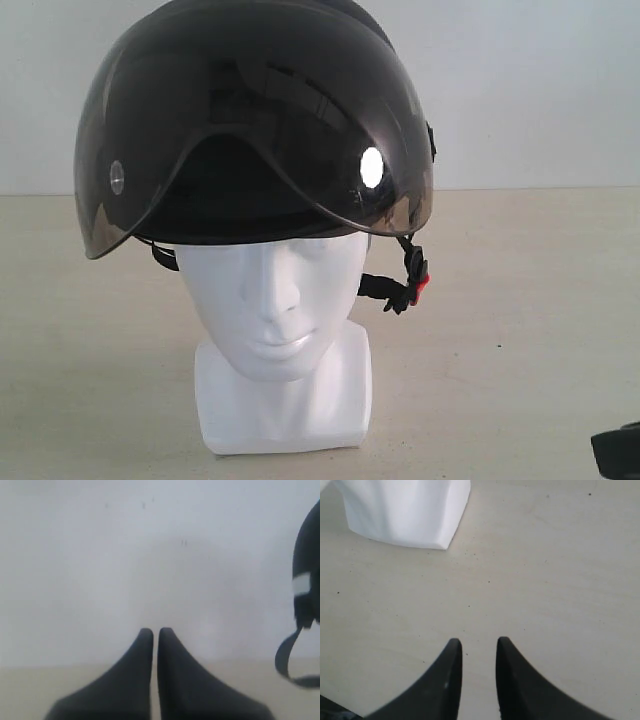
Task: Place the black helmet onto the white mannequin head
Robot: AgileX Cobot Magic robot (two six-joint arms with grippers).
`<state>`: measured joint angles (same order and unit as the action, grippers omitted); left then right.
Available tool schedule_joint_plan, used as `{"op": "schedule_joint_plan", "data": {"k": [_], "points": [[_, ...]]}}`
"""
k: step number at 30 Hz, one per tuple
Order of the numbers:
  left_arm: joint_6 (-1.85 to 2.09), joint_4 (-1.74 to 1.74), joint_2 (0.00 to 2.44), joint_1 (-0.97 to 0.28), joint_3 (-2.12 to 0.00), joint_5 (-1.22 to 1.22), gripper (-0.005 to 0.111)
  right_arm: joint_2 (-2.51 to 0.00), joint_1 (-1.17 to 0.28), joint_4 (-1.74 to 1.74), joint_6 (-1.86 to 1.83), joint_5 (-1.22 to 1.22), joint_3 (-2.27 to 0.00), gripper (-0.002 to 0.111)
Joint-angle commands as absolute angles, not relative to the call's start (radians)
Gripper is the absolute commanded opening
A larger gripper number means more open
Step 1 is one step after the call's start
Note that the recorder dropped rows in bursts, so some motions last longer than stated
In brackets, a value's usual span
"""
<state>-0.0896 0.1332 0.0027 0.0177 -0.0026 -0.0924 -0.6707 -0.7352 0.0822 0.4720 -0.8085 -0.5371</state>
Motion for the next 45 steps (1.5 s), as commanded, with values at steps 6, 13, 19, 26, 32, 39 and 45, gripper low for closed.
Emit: {"op": "schedule_joint_plan", "data": {"k": [6, 13, 19, 26, 32, 39, 45], "points": [[-0.418, 0.151, 0.0, 0.012, 0.0, -0.454, 0.004, -0.661, -0.729, 0.124, 0.445, -0.807, -0.748, 0.001], [-1.187, 0.494, 0.0, 0.012, -0.152, -0.044, 0.004, -0.702, -0.729, 0.281, 0.522, -0.862, -0.987, 0.0], [-1.331, 0.644, 0.124, 0.01, -0.374, -0.126, 0.004, -0.836, -0.727, 0.28, 0.51, -0.908, -1.17, 0.0], [-1.678, 0.979, 0.436, -0.017, -0.574, -0.27, 0.004, -0.996, -0.727, 0.425, 0.386, -1.181, -1.463, 0.0], [-2.101, 1.579, 0.688, -0.023, -0.808, -0.567, 0.004, -1.045, -0.711, 0.799, 0.259, -1.221, -1.648, 0.0], [-2.101, 1.691, 0.798, -0.023, -1.013, -0.687, 0.004, -1.048, -0.695, 0.841, 0.279, -1.221, -1.656, 0.0], [-2.094, 1.709, 0.799, -0.023, -1.026, -0.669, 0.004, -1.058, -0.697, 0.735, 0.255, -1.221, -1.645, 0.0]]}}
